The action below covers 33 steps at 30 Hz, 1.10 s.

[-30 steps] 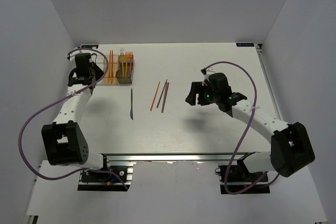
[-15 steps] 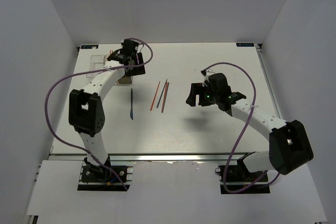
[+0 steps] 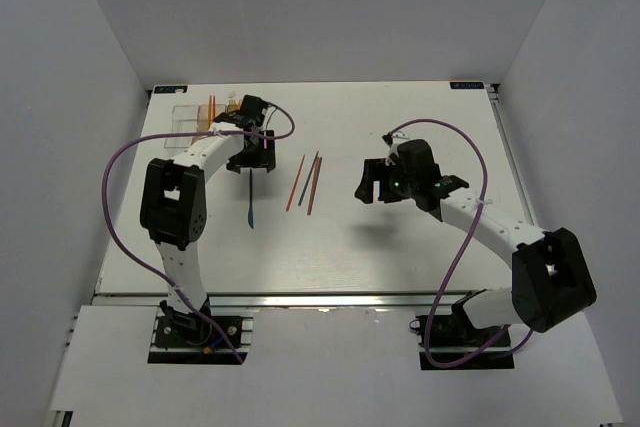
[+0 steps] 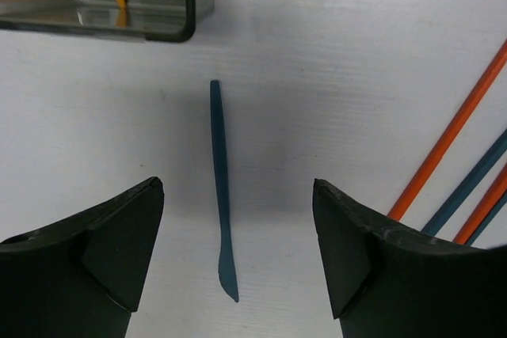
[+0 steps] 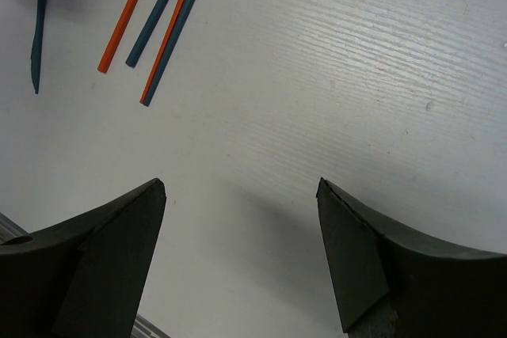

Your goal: Sort the eating utensils into containers

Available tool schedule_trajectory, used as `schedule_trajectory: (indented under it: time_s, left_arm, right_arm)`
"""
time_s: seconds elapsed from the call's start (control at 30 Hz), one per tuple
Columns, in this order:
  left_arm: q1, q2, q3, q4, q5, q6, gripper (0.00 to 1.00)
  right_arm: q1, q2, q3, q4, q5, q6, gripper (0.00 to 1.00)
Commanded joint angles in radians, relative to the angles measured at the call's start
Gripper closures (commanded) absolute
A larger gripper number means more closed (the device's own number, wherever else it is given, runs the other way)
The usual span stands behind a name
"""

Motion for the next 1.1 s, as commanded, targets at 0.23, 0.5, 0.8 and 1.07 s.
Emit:
schedule_trajectory:
  time_s: [0.23,0.5,0.8,1.07]
  left_arm:
    - [0.059,0.025,-0.1,0.114,0.109,0.036,0.29]
    - [0.059,0.074,-0.12,0.103,0.108,0.038,0.39]
    - [0.042,0.068,-0.203,0.074,0.083,0.032,0.72]
    - [0.041,-0.009,-0.24,0.042,0.134,0.056,1.0]
  right_arm:
    - [-0.004,0.017,0.017,0.004,0.006,-0.013,0.19]
    - [-0.004,0.018,0.019,-0.001,0.009,-0.015,0.2]
    - [-0.004,0.004,0.014,-0.002,0.009,-0.015,0.2]
    - [-0.006,-0.005,0.008,0.001,0.003,-0.022,0.2]
